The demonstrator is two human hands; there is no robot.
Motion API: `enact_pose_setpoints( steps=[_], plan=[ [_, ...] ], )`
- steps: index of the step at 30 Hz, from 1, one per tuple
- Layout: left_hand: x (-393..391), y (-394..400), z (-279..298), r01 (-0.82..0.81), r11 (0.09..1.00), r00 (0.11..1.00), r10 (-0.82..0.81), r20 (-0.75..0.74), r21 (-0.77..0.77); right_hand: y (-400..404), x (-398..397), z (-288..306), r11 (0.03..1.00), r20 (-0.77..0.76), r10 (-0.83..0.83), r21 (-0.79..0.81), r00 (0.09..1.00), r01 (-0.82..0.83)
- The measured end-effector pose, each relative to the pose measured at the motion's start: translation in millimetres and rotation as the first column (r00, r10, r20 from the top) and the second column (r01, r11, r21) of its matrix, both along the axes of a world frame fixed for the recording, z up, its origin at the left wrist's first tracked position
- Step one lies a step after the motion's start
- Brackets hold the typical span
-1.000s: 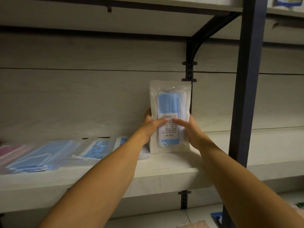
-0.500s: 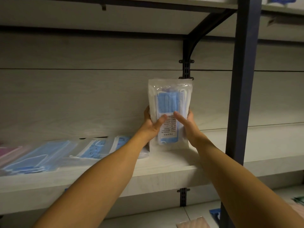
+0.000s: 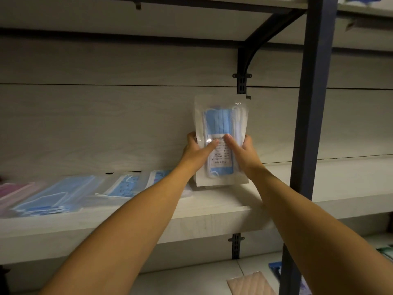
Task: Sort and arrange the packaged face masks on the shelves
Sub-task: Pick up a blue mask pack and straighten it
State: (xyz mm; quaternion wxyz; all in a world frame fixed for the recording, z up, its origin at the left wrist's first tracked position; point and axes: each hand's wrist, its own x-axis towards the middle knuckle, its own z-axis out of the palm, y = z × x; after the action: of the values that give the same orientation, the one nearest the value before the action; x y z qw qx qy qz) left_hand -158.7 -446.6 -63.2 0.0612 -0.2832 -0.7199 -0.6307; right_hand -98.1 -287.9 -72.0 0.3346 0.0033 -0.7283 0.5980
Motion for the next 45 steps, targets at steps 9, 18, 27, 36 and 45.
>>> enact_pose_setpoints(
  steps=[9, 18, 27, 36, 45],
  plan=[
    [16, -4, 48, 0.126, 0.992, 0.866, -0.102, 0.489, -0.016, -5, 8, 61, 0.996, 0.523, 0.073, 0.011, 0.849, -0.092],
    [25, -12, 35, 0.198, 0.947, 0.740, 0.023, 0.672, -0.251, 6, 21, 45, 0.997, 0.830, 0.020, 0.027, 0.557, -0.077],
    [34, -8, 45, 0.057, 0.957, 0.750, 0.147, 0.645, -0.284, 10, 31, 54, 0.999, 0.826, -0.035, 0.028, 0.563, 0.022],
    [34, 0, 47, -0.009, 0.968, 0.811, 0.154, 0.565, -0.251, -13, 37, 69, 0.979, 0.811, -0.170, 0.205, 0.560, 0.000],
    [57, -8, 43, 0.067, 0.941, 0.765, 0.165, 0.623, -0.332, -4, 42, 65, 0.990, 0.840, -0.124, 0.143, 0.528, 0.006]
  ],
)
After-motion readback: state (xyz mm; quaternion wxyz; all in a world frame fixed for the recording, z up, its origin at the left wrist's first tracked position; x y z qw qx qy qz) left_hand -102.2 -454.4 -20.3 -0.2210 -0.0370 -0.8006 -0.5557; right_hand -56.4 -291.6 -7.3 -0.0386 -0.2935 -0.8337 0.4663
